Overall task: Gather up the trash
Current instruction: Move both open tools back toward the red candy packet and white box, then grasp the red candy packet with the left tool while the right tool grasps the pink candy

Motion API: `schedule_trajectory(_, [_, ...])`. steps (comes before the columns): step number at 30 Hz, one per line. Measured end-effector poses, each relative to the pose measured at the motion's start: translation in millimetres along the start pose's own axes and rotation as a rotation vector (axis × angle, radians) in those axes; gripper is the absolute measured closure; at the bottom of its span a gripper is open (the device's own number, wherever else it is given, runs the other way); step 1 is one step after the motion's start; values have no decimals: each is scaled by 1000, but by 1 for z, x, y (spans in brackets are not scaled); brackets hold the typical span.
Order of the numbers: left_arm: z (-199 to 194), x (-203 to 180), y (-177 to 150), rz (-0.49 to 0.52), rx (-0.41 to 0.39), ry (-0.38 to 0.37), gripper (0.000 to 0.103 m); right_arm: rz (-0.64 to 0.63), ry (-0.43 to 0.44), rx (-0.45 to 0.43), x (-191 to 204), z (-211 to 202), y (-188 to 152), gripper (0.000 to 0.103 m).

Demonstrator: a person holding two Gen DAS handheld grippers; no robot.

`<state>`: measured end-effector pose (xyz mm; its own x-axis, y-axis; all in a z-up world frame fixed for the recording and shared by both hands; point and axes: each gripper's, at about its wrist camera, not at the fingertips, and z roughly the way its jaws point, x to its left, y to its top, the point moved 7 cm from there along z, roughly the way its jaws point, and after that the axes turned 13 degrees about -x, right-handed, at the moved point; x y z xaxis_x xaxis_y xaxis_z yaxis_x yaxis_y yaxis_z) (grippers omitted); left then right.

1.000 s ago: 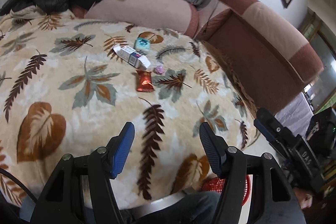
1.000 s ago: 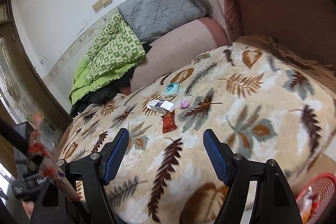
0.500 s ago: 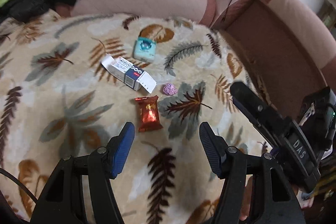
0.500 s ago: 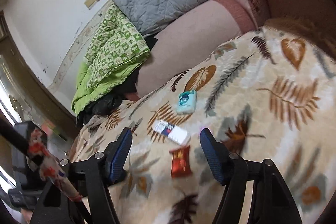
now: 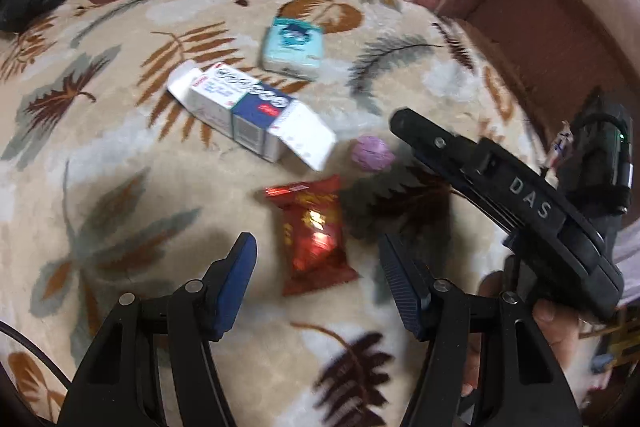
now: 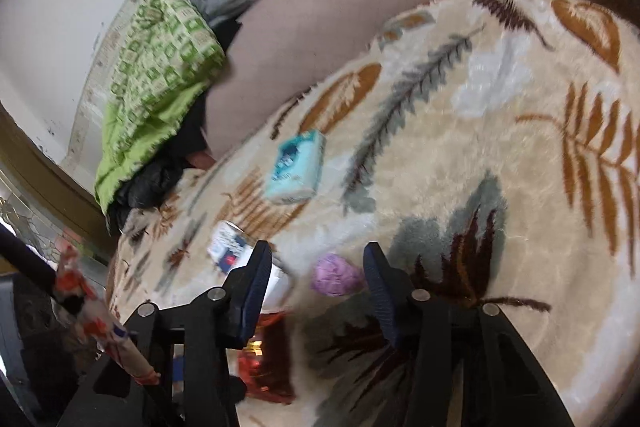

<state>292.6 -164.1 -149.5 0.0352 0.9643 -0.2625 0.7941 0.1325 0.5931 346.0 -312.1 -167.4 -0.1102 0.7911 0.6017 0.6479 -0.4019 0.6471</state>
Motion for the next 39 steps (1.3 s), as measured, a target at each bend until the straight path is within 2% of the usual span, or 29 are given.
schedule_trajectory(2, [10, 7, -4, 8, 24, 47, 46, 1, 5, 12, -5, 8, -5, 53])
schedule_trajectory(4, [17, 10, -8, 0, 48, 41, 47, -10, -6, 35, -8, 17, -12, 60])
schedule_trajectory(5, [18, 10, -8, -8, 50, 33, 52, -17, -9, 43, -8, 18, -14, 69])
schedule_trajectory(6, [16, 9, -7, -8, 44, 30, 54, -23, -11, 46, -7, 19, -15, 73])
schedule_trajectory(8, [12, 5, -6, 11, 31, 24, 69, -45, -26, 37, -6, 17, -15, 73])
schedule_trajectory(10, [10, 1, -7, 32, 25, 18, 77, -61, -27, 40, -3, 14, -18, 74])
schedule_trajectory(14, [7, -5, -7, 72, 13, 32, 82, -77, -35, 31, 0, 9, -20, 75])
schedule_trajectory(21, [-2, 1, -2, 99, -23, 86, 84, -44, -19, -25, -1, -12, -15, 75])
schedule_trajectory(25, [-9, 1, 2, 93, -45, 88, 84, -38, -32, -48, -2, -18, -11, 75])
schedule_trajectory(30, [-35, -3, 16, 144, -150, 156, 84, -32, -27, -80, 0, -26, -6, 75])
schedule_trajectory(39, [-88, -11, 33, 141, -272, 148, 84, -37, -6, -137, 16, -45, 3, 75])
